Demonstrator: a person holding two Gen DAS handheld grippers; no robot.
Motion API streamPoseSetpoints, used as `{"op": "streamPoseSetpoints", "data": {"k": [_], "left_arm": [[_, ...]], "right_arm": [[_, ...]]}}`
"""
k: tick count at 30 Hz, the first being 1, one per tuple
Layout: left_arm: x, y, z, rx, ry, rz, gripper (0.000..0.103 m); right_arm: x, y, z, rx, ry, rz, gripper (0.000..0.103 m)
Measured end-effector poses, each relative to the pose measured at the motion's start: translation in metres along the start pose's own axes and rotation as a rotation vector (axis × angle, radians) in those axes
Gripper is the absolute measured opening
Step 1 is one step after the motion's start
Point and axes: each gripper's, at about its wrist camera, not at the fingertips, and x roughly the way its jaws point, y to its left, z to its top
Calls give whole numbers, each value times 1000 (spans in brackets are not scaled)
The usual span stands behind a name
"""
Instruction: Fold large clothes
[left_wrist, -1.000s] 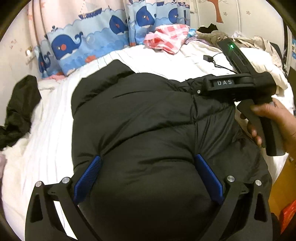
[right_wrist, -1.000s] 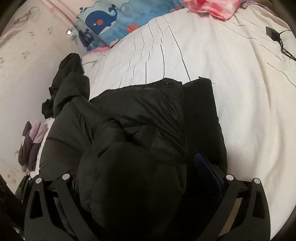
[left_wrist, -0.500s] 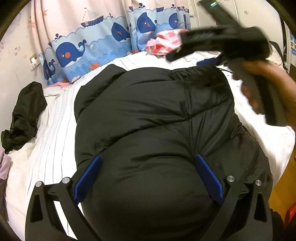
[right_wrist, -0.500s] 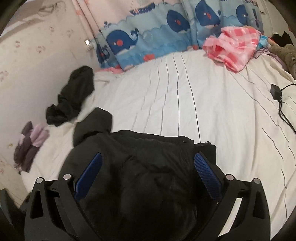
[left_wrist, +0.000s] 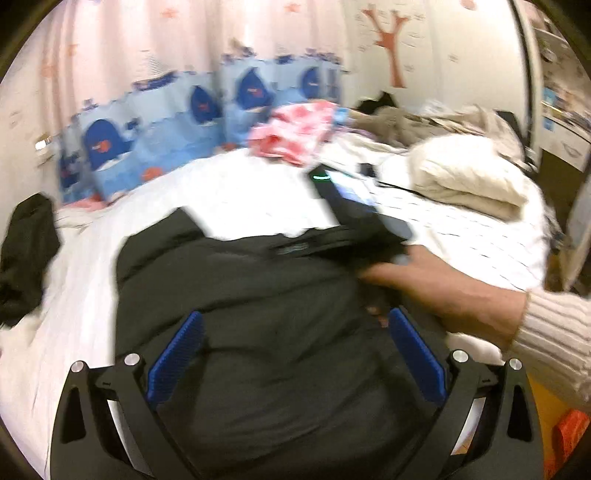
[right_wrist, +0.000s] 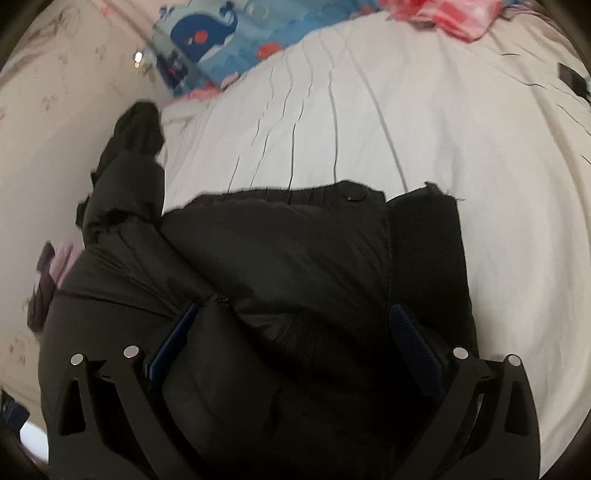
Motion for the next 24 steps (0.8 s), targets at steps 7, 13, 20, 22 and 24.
{"op": "streamPoseSetpoints", "data": {"k": [7,13,20,22,24], "left_arm": [[53,-15,-36,113,173,-8,95],[36,-1,-30,82,236,-71,94],[-37,139,-31,-398,61,-12,95],[-28,179,-45,-539,90,-11,95],[-10,211,-65,-671,135,-56,95]], "right_arm": [[8,-10,-8,-45,2,14,97],[-5,2,2,-30,75,-44,97],[-14,-4,-9,-26,27,-49,97],[-16,-3,-8,-11,29,-56,97],[-27,2,-9,8,19,-75,96]]}}
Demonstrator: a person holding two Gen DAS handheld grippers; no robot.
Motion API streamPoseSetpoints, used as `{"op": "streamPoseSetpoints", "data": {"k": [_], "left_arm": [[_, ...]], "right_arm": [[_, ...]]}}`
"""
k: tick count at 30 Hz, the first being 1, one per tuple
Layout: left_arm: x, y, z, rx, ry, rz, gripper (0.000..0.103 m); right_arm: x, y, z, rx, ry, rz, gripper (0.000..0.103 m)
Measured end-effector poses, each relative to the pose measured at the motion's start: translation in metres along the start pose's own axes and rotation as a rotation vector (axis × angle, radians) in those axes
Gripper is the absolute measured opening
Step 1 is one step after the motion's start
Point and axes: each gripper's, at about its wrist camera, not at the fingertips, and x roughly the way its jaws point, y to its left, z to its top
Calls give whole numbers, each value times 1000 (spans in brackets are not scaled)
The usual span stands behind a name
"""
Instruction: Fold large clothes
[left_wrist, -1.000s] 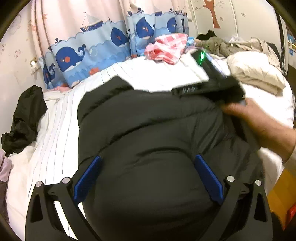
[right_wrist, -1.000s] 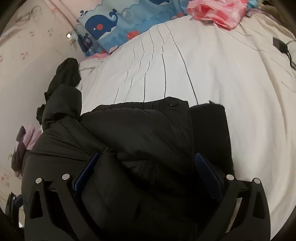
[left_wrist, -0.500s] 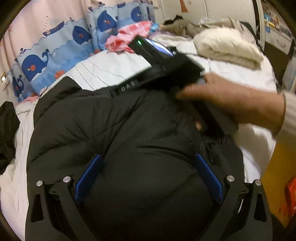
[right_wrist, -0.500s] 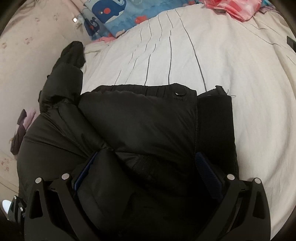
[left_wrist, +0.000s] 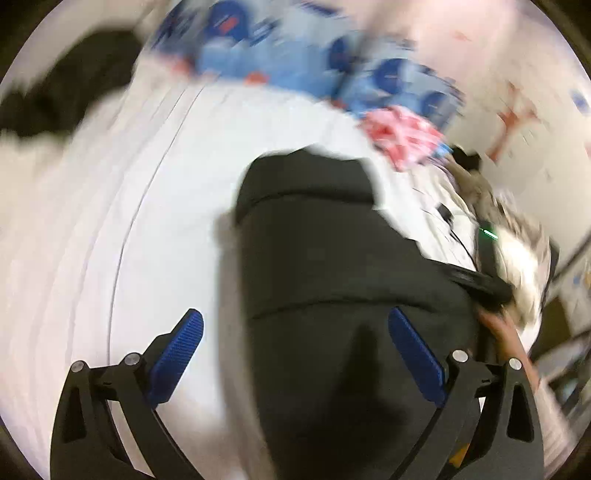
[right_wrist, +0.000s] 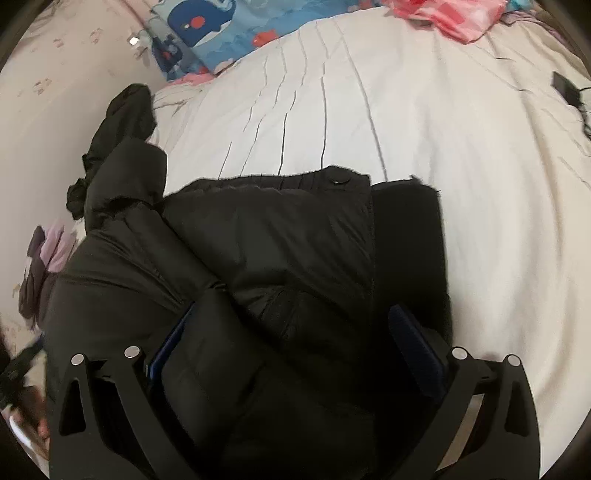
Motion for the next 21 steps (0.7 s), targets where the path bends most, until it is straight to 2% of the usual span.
{"op": "streamPoseSetpoints", "data": {"k": [2,4,7,9,13,16,21], "left_arm": [[20,21,-4,-79,58,-75,96],[39,35,-13,-167,95,-186,96],[60,43,-27,-270,135,-337,97],[67,40,-29,-293,162,-394,97],[53,10,-28,-182,146,-401,97],[27,4,-22,-127,110,-377,97],[-44,37,-17,-27,26,-245,96]], "right_arm": [[-17,9,-6,-1,-42,-8,96],[-33,13,-18,-10,-70,-14,96],[-37,8,-31,9,-44,-15,97],[-30,1,-35,41,-26,-3,97],[-10,8,-42,127,-44,59,97],[-1,30,-48,164,-60,169,97],[28,95,-61,83,24,346,97]]}}
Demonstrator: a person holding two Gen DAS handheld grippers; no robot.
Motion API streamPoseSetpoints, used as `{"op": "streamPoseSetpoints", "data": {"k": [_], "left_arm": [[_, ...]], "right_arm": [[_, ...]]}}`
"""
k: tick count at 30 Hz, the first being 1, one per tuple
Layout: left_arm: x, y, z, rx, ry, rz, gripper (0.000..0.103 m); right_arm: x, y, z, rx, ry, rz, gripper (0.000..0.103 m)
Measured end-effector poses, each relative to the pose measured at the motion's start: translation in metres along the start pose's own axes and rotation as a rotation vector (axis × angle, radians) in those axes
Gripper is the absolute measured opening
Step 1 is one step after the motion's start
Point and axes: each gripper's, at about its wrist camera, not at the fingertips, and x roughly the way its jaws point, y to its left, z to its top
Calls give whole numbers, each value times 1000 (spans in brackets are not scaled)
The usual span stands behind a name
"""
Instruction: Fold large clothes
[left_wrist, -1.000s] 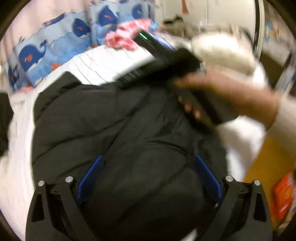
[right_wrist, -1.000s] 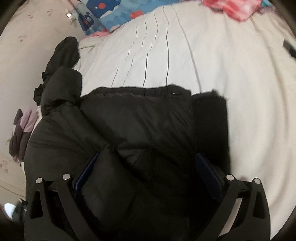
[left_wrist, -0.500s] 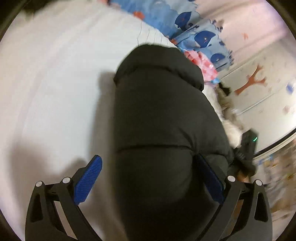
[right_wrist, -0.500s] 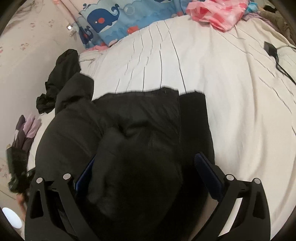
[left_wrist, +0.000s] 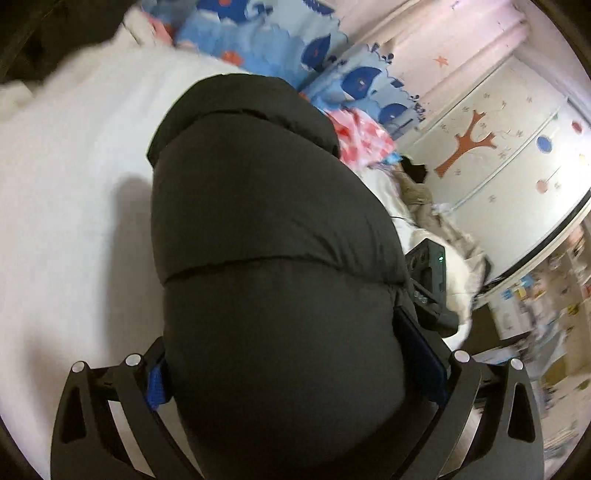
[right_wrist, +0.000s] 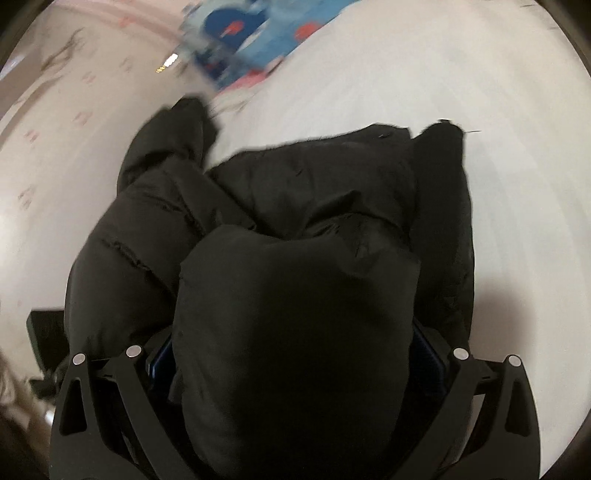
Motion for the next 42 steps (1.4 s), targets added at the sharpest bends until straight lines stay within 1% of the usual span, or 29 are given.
{"op": "streamPoseSetpoints", "data": {"k": [1,2,3,5,7,9,10,12,14,15,16,17,18,19,20,21,22,24,26,29,30,32,33,34,35,37,38,40,42], "left_arm": [[-6,8,0,6,4,27,96],[-11,20,-4,4,22,73,97],[-10,32,-9,4,51,123,97],[-5,52,-20,5,94,209,97],[-7,62,-27,-20,91,178,97],[-3,57,-29,4,75,188,97],[-2,54,-31,18,70,196,97],[3,53,-32,26,65,199,97],[4,54,-31,28,60,189,97],[4,54,-29,28,59,183,97],[5,57,-29,25,59,174,97],[0,62,-29,25,59,167,97],[1,65,-28,25,59,158,97],[3,68,-25,23,56,137,97],[6,68,-23,23,60,128,97],[17,60,-14,28,67,131,97],[21,56,-13,44,76,147,97],[25,52,-13,62,88,167,97],[22,53,-14,61,92,169,97],[14,56,-20,38,77,181,97],[12,55,-21,35,68,193,97],[10,49,-22,32,56,220,97],[7,43,-23,40,52,242,97],[5,39,-24,50,46,265,97],[1,28,-26,79,31,317,97],[-11,4,-31,166,-15,414,97],[-16,-4,-33,198,-29,433,97],[-25,-23,-40,275,-64,488,97],[-29,-33,-45,312,-81,508,97]], "right_arm": [[9,8,-4,-24,23,4,97],[17,15,-8,-49,46,-11,97],[25,21,-10,-72,66,-45,97],[24,24,-9,-99,66,-107,97],[11,24,-5,-90,46,-168,97],[-10,38,-2,-139,-7,-263,97],[-19,44,-2,-157,-29,-287,97],[-42,72,3,-237,-127,-307,97],[-46,96,10,-317,-181,-329,97],[-41,103,11,-344,-175,-345,97],[-25,107,14,-363,-141,-366,97],[-9,103,19,-367,-101,-401,97],[19,92,23,-378,-40,-482,97],[41,77,24,-383,-6,-500,97],[55,49,27,-291,21,-442,97],[58,29,31,-193,30,-381,97],[55,22,32,-159,28,-365,97],[45,30,30,-171,19,-398,97],[27,48,24,-205,-16,-411,97],[-15,92,0,-314,-108,-338,97],[-21,102,-13,-358,-107,-355,97],[-6,103,-28,-406,-32,-441,97],[2,94,-33,-395,13,-448,97],[6,83,-32,-348,47,-425,97],[4,74,-29,-281,66,-390,97],[-10,76,-30,-264,35,-391,97],[-20,87,-34,-294,9,-402,97],[-33,98,-40,-332,-24,-391,97],[-50,112,-51,-373,-52,-383,97]]}}
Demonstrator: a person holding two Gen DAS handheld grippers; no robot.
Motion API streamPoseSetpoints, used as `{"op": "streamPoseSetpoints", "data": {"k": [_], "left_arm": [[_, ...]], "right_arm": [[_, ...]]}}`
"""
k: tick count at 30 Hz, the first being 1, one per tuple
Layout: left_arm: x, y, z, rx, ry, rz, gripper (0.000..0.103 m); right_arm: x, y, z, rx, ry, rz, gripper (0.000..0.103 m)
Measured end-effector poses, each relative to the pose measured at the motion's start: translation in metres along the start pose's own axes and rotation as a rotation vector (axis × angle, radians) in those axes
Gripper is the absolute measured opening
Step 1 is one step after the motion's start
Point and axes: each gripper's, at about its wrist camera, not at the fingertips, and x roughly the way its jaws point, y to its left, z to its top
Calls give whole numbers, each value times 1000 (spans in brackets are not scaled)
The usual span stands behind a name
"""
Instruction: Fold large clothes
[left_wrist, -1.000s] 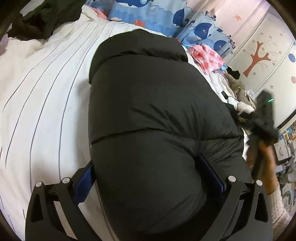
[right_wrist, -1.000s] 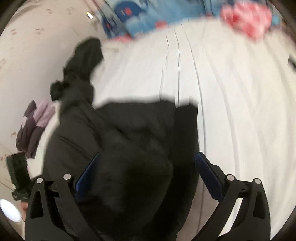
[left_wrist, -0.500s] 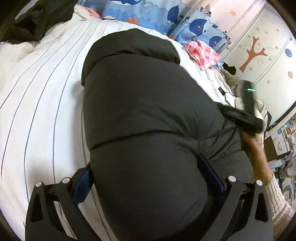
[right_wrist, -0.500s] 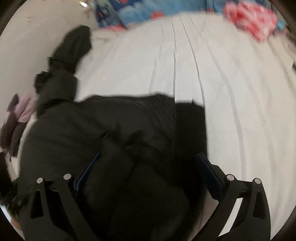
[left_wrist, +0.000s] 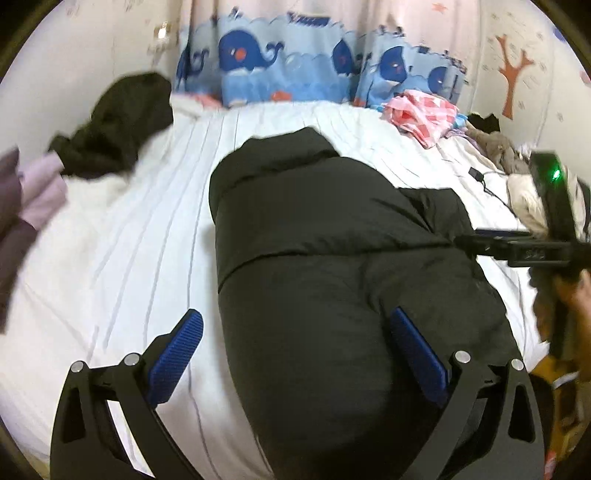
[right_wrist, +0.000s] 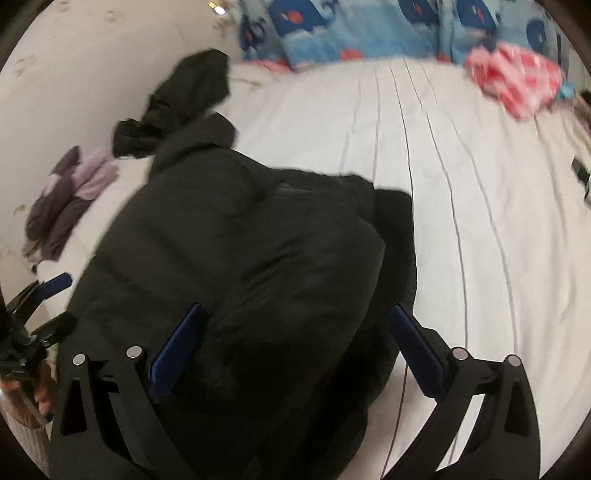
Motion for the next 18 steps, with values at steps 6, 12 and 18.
{"op": "streamPoseSetpoints", "data": {"k": [6,12,18], "left_arm": [[-1,-12,-16,4,17,0,97],[-11,-16,-30,39,2,50,97],[-15,-25,-36,-44,-24,51,97]], "right_arm": [[29,-10,-31,11,179,-13,97],[-22,5,-28,-51,80,-52,97],[-4,7,-56,-103,215,-68,97]]}}
